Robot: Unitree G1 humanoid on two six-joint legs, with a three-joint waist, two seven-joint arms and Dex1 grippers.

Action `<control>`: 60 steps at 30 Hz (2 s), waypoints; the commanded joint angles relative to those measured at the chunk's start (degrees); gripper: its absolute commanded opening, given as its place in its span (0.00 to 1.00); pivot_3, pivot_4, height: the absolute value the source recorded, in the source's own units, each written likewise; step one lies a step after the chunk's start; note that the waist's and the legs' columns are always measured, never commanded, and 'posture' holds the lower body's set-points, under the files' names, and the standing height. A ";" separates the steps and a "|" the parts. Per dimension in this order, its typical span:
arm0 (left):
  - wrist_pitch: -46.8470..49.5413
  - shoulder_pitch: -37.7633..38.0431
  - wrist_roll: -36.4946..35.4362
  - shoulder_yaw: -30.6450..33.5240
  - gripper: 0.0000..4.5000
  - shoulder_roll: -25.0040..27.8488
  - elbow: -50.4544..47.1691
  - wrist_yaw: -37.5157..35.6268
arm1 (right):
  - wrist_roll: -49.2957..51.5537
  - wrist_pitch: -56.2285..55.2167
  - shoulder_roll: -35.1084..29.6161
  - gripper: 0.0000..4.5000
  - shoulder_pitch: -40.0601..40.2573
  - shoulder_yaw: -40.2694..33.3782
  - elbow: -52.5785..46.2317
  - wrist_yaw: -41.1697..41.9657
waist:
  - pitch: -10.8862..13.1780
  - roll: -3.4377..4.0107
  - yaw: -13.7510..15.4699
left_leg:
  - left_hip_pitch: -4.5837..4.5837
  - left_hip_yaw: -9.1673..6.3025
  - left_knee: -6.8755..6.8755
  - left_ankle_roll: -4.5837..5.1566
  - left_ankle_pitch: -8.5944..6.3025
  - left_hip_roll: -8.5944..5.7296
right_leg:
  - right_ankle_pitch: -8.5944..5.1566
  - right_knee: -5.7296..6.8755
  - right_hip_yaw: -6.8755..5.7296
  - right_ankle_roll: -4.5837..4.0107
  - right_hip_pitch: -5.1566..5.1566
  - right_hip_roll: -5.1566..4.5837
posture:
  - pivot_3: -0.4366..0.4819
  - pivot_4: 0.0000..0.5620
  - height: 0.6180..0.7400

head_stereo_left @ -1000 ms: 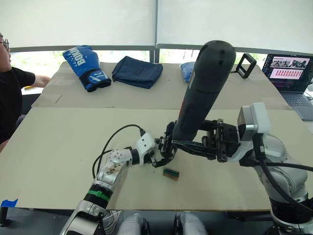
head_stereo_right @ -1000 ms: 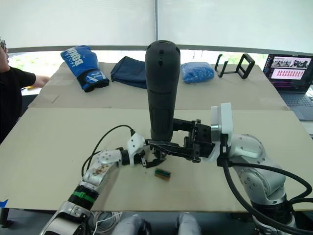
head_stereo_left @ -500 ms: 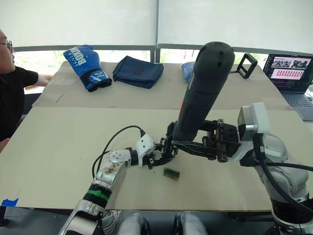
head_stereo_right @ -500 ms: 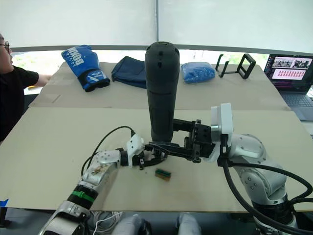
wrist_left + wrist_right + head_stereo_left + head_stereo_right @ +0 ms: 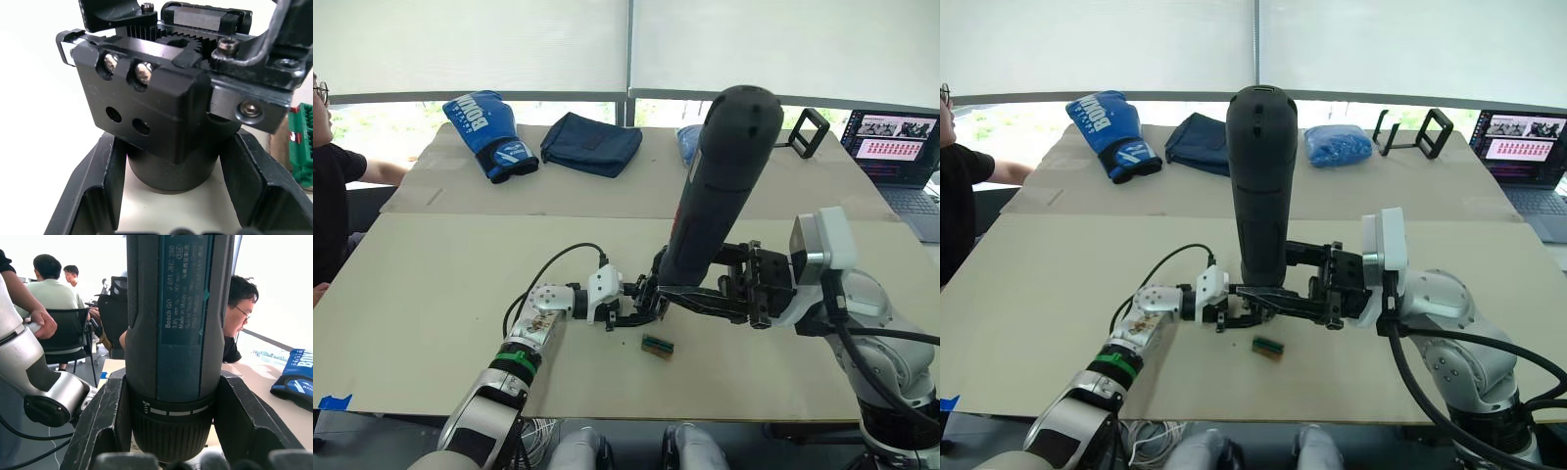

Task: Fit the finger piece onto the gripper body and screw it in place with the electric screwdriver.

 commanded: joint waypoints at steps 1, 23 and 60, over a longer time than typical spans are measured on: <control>-0.22 -0.39 1.42 -0.29 0.51 -0.77 2.12 1.49 | 2.32 -0.03 -0.33 0.43 -0.73 -1.81 -2.47 -0.29 | 0.00 0.00 0.06 | 0.00 0.00 0.01 0.02 -0.01 0.00 | 0.00 0.00 0.00 0.01 0.00 -0.01 | 0.48 0.27 1.00; 10.89 11.21 -0.18 0.77 0.99 -0.91 -19.31 10.25 | 2.58 0.66 -0.18 0.43 -1.20 -1.53 -1.87 -0.31 | 0.00 0.00 -0.32 | -0.02 0.02 0.09 0.07 -0.05 0.00 | 0.04 0.07 -0.03 0.06 -0.03 -0.14 | 0.48 0.27 1.00; 14.34 10.58 2.32 -1.37 0.52 -1.81 -17.92 17.36 | -1.72 -0.26 6.23 0.43 -13.82 3.25 5.32 -2.68 | 0.00 0.01 -0.18 | -0.05 0.03 0.11 0.11 -0.07 -0.03 | 0.06 -0.02 -0.12 0.08 0.00 -0.25 | 0.48 0.27 1.00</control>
